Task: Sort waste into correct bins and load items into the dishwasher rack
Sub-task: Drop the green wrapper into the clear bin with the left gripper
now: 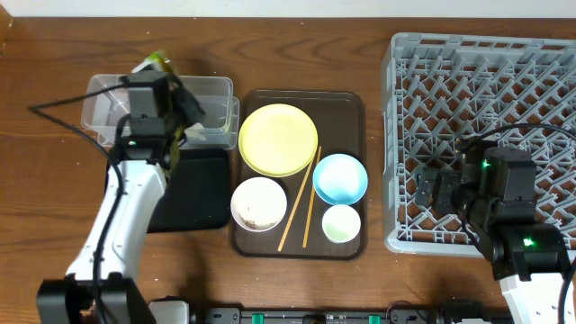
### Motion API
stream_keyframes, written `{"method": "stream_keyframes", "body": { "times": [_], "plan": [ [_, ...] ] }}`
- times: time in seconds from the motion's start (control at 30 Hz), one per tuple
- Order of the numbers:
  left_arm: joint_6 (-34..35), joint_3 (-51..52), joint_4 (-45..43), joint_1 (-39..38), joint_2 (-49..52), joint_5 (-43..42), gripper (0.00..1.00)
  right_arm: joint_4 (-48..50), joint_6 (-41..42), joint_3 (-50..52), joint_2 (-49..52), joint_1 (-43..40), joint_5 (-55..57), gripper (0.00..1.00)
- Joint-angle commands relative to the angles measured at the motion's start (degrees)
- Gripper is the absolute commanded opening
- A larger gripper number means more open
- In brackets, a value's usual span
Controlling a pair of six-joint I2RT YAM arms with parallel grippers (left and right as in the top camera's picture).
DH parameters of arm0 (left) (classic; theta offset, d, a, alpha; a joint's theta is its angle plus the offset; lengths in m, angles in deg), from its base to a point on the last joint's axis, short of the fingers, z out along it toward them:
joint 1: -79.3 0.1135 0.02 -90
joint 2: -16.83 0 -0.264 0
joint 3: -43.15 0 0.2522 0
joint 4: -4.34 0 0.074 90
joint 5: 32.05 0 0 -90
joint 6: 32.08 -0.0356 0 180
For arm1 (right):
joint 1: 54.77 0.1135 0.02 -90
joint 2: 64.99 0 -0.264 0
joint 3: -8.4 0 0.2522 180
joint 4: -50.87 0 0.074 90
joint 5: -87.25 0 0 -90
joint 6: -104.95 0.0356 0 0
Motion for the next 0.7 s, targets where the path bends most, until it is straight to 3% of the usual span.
{"method": "stream_keyframes", "body": {
  "times": [0.0,0.1,0.23,0.3,0.4,0.67],
  "plan": [
    [14.1,-0.7,0.3,1.6,3.5,0.9,0.06,-0.2,0.4,-1.2,-0.1,-0.2,-0.4,0.99],
    [18.9,-0.7,-0.5,2.1,6.1,0.9,0.06,-0.2,0.4,-1.2,-0.1,-0.2,-0.4,0.99],
    [19.0,-0.7,-1.9,2.0,7.5,0.9,0.08,-0.3,0.4,-1.2,-0.1,-0.2,-0.4,0.99],
    [18.4,-0.7,-3.1,2.0,7.4,0.6,0.32,-0.5,0.4,-1.2,-0.1,-0.2,-0.4,0.99],
    [13.5,-0.7,-6.1,2.0,6.6,-2.2,0.55,-0.5,0.4,-1.2,-0.1,-0.2,-0.3,0.99],
    [4.0,-0.8,-2.1,1.6,-0.1,-6.3,0.56,-0.5,0.4,-1.2,-0.1,-0.2,-0.3,0.99]
  ]
}}
